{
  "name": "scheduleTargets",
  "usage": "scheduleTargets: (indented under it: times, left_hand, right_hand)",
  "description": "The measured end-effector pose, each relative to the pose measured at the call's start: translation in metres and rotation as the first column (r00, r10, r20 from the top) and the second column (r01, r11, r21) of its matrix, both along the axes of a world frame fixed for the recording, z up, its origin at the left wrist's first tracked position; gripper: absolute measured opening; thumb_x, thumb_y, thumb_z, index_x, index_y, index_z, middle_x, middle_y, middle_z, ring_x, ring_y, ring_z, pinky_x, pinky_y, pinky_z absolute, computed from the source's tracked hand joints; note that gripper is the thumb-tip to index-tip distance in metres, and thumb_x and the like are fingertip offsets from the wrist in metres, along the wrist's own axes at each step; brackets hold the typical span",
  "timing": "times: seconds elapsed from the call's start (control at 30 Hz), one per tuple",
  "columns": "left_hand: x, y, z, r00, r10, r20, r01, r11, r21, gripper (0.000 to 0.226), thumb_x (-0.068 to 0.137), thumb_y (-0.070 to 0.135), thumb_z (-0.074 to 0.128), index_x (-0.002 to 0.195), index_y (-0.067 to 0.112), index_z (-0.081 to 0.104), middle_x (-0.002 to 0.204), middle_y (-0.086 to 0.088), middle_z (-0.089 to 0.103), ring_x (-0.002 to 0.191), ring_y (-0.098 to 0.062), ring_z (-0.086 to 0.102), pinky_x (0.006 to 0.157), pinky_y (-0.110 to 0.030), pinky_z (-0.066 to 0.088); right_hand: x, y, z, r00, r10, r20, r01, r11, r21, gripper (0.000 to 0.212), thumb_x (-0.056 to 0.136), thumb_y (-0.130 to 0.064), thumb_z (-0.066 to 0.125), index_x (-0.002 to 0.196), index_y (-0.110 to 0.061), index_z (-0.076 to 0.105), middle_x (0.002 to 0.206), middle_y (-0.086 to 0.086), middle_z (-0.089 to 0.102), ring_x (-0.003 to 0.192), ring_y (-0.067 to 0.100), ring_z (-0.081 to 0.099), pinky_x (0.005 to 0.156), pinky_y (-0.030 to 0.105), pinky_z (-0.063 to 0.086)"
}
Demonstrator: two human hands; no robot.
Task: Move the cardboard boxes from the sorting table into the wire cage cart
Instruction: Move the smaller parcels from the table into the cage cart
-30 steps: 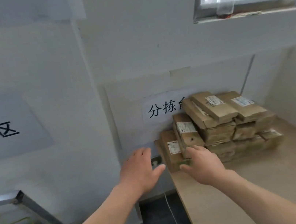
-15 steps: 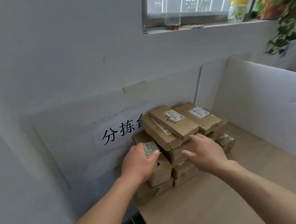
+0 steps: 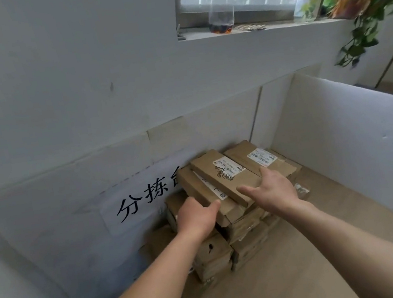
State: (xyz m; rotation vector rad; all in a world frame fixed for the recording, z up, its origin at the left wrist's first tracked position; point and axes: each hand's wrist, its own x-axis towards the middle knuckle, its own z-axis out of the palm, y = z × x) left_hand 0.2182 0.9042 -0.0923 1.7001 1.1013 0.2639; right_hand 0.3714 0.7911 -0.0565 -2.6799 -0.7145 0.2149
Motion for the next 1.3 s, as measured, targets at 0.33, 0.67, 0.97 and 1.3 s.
scheduleTargets:
  times: [0.33,0.67,0.97,1.3]
  left_hand:
    - [0.022,0.001,-0.010,0.998,0.060,-0.036,-0.064,0.993,-0.100,0.059,0.080,0.044,0.078,0.125,0.020,0.046,0.115,-0.001,0.062,0.101,-0.026,0.064,0.084,-0.043,0.060]
    - [0.025,-0.001,-0.012,0.976,0.197,0.095,-0.159,0.937,-0.310,0.052,0.083,0.016,0.079,0.124,0.023,0.047,0.117,-0.005,0.059,0.104,-0.031,0.062,0.066,-0.043,0.063]
    - [0.004,0.006,-0.020,0.956,0.223,0.192,-0.133,0.909,-0.396,0.069,0.088,0.006,0.071,0.146,0.027,0.040,0.117,-0.006,0.063,0.100,-0.031,0.066,0.070,-0.045,0.062]
    - [-0.027,0.016,-0.014,0.945,0.127,0.301,-0.027,0.948,-0.317,0.082,0.088,0.001,0.069,0.152,0.037,0.032,0.117,-0.006,0.061,0.101,-0.027,0.066,0.076,-0.050,0.062]
  right_hand:
    - [0.012,0.014,-0.003,0.984,-0.082,-0.160,0.077,0.996,-0.035,0.089,0.061,-0.078,0.073,0.121,-0.014,0.060,0.122,0.009,0.057,0.105,0.029,0.060,0.085,0.043,0.055]
    - [0.019,0.008,-0.011,0.919,-0.119,-0.375,0.199,0.963,0.183,0.052,0.068,-0.057,0.084,0.098,-0.018,0.068,0.097,0.000,0.071,0.091,0.021,0.067,0.084,0.045,0.058]
    - [0.011,-0.011,-0.015,0.635,0.053,-0.771,0.438,0.797,0.415,0.019,0.086,-0.009,0.076,0.101,0.002,0.070,0.086,0.014,0.077,0.068,0.021,0.073,0.050,0.028,0.053]
    - [0.002,-0.035,-0.010,0.661,0.183,-0.728,0.550,0.542,0.635,0.052,0.087,0.006,0.067,0.130,-0.019,0.052,0.109,0.018,0.067,0.074,0.025,0.069,0.061,0.044,0.050]
